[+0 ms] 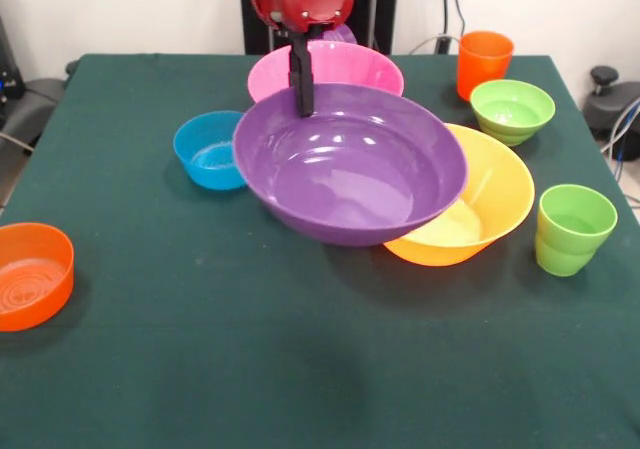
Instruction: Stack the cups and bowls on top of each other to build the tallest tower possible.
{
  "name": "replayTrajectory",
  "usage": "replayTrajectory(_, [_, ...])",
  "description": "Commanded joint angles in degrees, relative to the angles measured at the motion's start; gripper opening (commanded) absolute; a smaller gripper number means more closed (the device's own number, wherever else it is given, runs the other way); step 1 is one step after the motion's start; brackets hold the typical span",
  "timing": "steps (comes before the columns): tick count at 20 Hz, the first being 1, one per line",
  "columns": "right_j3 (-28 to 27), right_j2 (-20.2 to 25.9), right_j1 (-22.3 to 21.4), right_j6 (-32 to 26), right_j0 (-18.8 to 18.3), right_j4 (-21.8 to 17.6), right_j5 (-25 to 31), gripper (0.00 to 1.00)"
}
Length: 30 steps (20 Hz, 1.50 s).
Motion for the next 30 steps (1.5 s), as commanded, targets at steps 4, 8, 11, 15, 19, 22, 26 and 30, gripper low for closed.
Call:
replayTrajectory(4, [8.5,-3.3,-3.0,21.0,1.3,-5.9,-4.8,0.00])
replayTrajectory(8, [9.9,0.2,-3.9,18.3,-1.9,-2.7,-3.1,0.00])
replayTrajectory(11, [10.5,1.5,-3.8,16.9,-3.4,-2.2,-2.6,0.00])
replayTrajectory(15, [11.7,3.0,-3.4,15.5,-5.9,-2.6,-3.4,0.00])
replayTrajectory(19, [12.3,1.8,-3.0,17.7,-4.7,-4.8,-3.9,0.00])
replayTrajectory(22, [13.0,0.8,-3.4,20.1,-3.2,-6.0,-4.2,0.00])
replayTrajectory(26, [13.7,-0.6,-4.1,23.9,-1.6,-7.8,-5.7,0.00])
replayTrajectory(30, [14.4,-0.5,-5.3,25.7,-1.1,-6.8,-5.8,0.00])
